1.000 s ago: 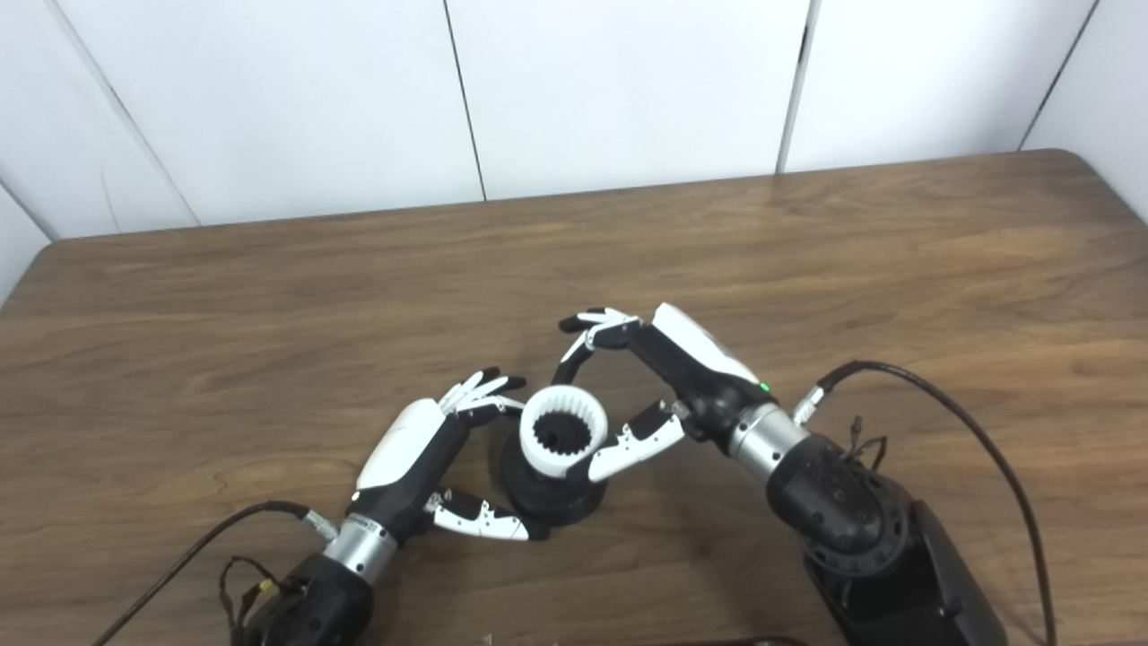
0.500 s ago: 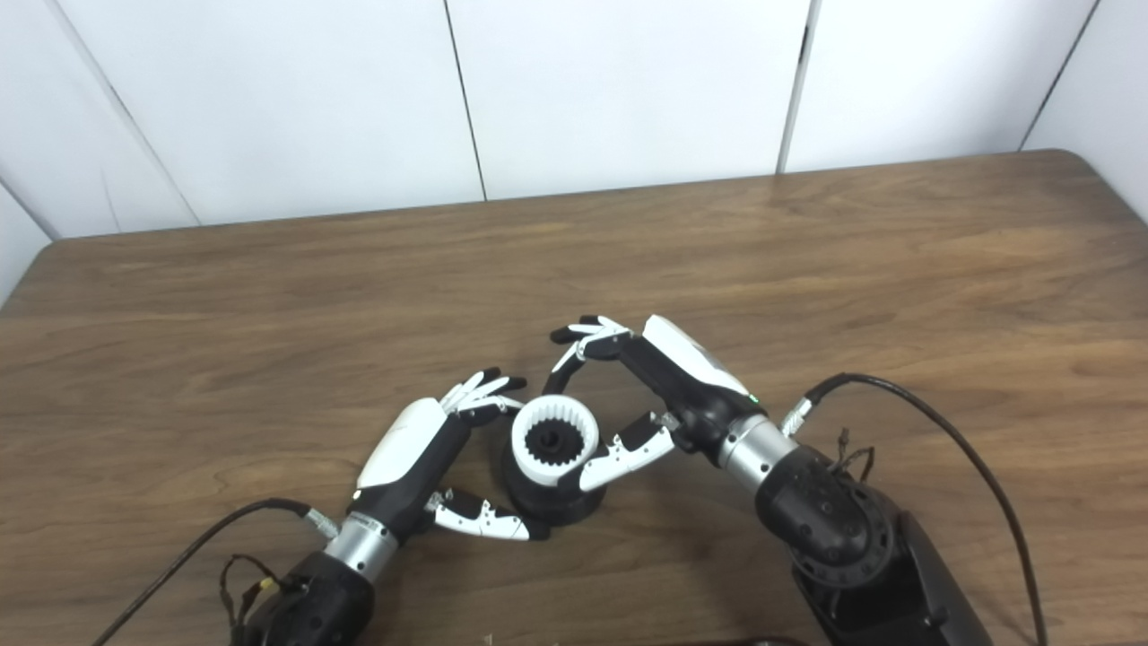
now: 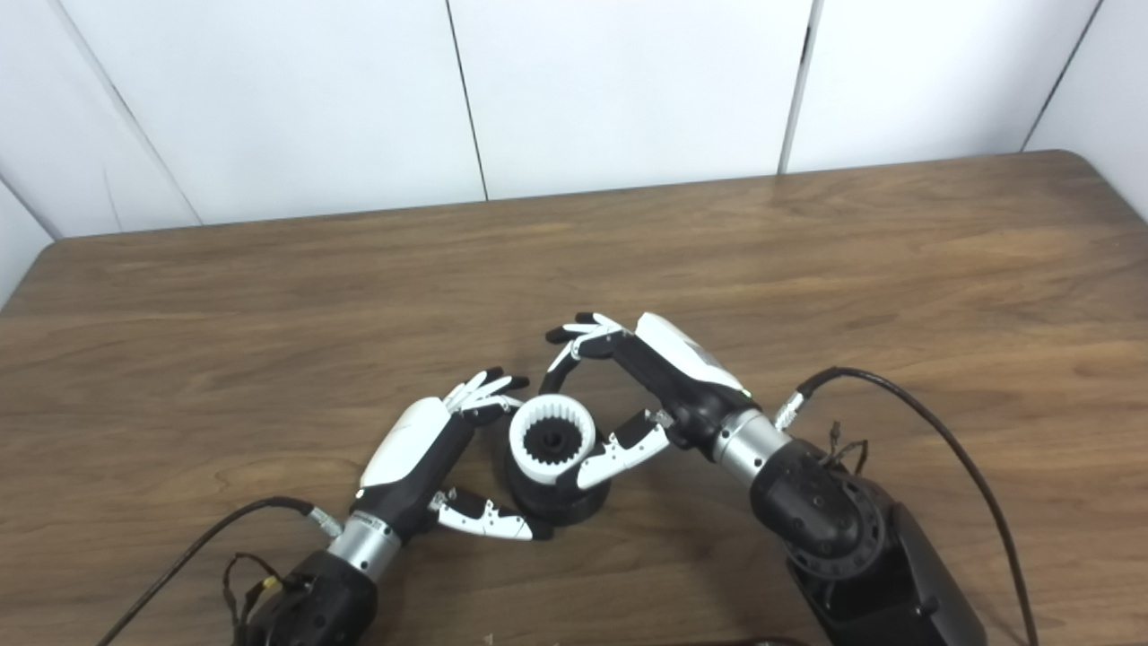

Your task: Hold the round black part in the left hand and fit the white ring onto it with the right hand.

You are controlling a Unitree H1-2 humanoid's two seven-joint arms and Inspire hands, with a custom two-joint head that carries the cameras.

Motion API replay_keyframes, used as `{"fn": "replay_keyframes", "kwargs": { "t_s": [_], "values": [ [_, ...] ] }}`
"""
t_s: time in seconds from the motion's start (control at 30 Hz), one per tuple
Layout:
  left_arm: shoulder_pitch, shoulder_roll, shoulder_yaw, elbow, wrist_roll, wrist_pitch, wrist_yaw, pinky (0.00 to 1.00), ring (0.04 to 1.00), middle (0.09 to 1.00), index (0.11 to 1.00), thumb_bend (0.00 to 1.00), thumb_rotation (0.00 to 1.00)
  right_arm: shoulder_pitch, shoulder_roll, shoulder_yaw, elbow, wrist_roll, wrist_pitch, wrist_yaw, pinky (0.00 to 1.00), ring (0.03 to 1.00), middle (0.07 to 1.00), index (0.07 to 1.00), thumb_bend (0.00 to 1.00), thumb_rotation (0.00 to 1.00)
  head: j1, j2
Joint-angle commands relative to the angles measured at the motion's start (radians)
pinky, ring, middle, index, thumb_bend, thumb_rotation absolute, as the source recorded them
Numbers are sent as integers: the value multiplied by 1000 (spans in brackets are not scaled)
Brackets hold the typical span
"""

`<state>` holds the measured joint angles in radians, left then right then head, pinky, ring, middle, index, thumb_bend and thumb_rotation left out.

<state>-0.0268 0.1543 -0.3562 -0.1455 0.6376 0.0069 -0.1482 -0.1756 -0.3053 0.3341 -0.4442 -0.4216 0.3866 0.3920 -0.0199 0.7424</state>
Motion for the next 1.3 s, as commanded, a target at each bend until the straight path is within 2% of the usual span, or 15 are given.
{"fn": "replay_keyframes", "kwargs": {
  "t_s": [0.0,0.7,0.73,0.77,0.8,0.87,0.97,1.27],
  "values": [
    [-27,-2,-6,-30,19,-2,0,987,987,918,649,833,239,-41,1,-6,-13,3,-41,-2,868,966,871,488,524,156,0,1],
    [-21,-8,-8,-54,10,20,-5,984,989,918,657,841,242,-49,-27,-17,28,2,-68,4,881,963,872,492,523,158,1,7],
    [-21,-9,-7,-54,10,19,-4,985,989,916,657,842,242,-50,-30,-15,29,0,-69,7,877,962,872,515,602,192,1,7],
    [-20,-10,-6,-54,10,18,-3,985,987,913,656,846,241,-51,-33,-14,29,-2,-67,10,872,960,871,573,796,275,2,8],
    [-20,-11,-6,-55,11,18,-3,987,986,912,656,848,240,-52,-34,-14,28,-3,-63,13,872,960,871,596,867,305,2,9],
    [-20,-13,-6,-55,16,19,-1,987,983,908,656,854,239,-53,-36,-14,26,-3,-56,20,875,961,872,620,940,325,3,9],
    [-21,-13,-3,-50,8,13,-1,990,983,904,661,866,243,-58,-45,-6,24,-18,-47,41,875,964,877,644,992,368,3,9],
    [-21,-13,5,-53,-5,21,-12,1000,985,896,708,924,263,-59,-47,-12,21,-18,-35,63,857,956,874,655,1000,388,3,13]
  ]
}}
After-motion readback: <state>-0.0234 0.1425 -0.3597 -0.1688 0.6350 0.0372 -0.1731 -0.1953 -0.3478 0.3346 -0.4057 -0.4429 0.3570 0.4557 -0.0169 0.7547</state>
